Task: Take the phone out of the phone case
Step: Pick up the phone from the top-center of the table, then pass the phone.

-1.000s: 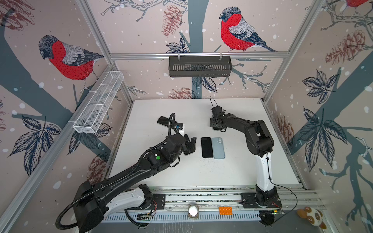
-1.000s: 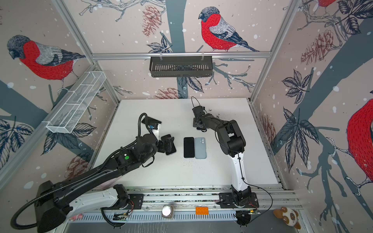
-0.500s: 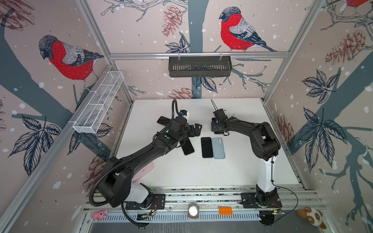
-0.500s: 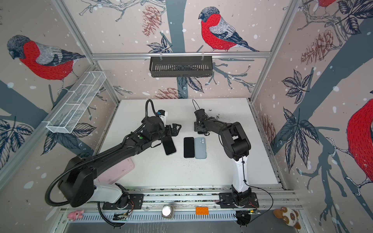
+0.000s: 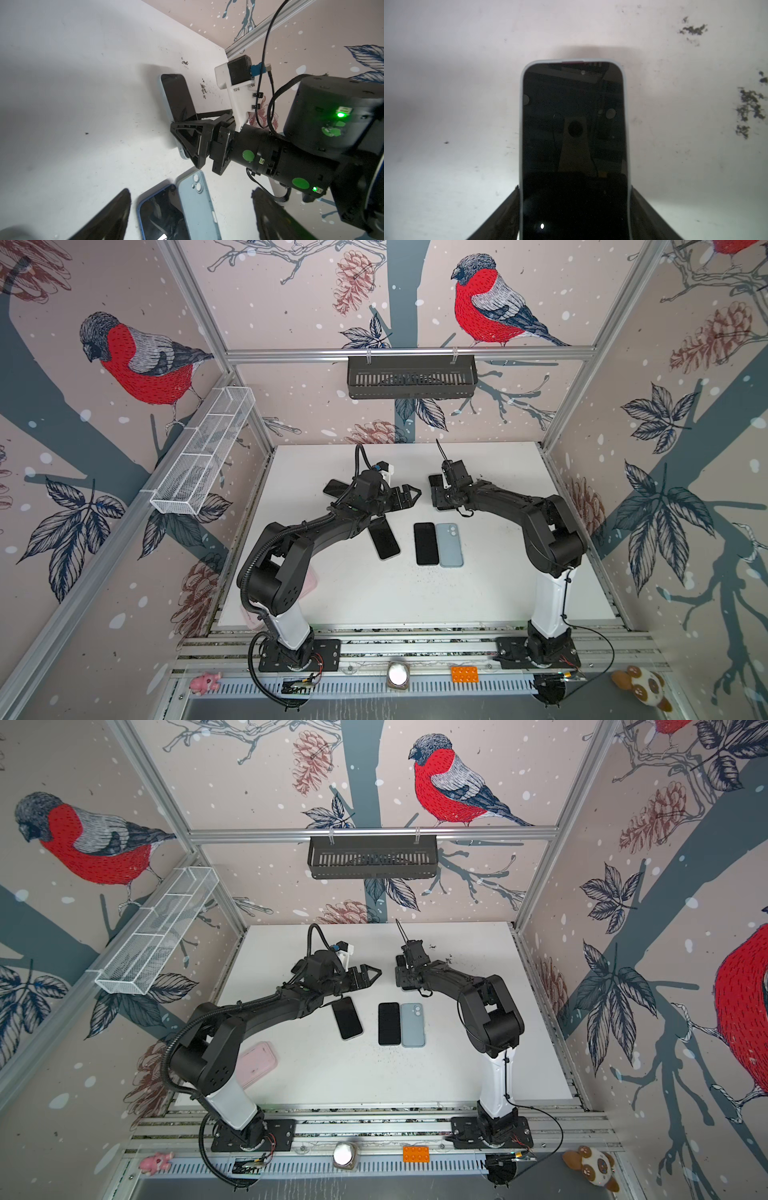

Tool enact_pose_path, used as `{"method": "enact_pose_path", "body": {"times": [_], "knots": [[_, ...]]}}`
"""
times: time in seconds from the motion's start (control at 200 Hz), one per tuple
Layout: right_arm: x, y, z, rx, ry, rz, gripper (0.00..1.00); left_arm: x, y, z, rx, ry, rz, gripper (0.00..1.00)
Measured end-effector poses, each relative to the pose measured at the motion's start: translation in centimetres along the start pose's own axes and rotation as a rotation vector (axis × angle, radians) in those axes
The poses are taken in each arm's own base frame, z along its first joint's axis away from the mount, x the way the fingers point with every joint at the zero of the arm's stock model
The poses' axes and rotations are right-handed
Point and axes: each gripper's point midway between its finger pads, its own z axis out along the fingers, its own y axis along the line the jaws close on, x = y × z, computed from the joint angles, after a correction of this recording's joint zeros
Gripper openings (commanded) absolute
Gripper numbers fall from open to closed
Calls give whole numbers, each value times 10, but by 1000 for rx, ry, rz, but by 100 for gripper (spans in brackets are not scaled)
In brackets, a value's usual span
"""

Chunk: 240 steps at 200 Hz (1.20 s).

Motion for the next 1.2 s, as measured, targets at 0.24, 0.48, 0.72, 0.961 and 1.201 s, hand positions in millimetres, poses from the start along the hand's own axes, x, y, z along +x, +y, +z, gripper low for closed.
{"method": "enact_pose_path", "body": {"times": [0.24, 0.48, 0.72, 0.961, 1.201], "knots": [[-2, 23, -11, -100, -22, -30, 49, 2, 7, 11, 40, 8, -49, 87], [-4, 51, -26, -193, -44, -66, 47, 3, 19, 20, 32, 11, -102, 84], [2, 73, -41, -262, -53, -98, 46, 3, 30, 24, 26, 7, -142, 74], [9, 89, -48, -327, -51, -115, 44, 4, 36, 24, 37, -2, -165, 60], [17, 95, -53, -370, -35, -118, 42, 2, 38, 24, 41, -10, -179, 47]]}}
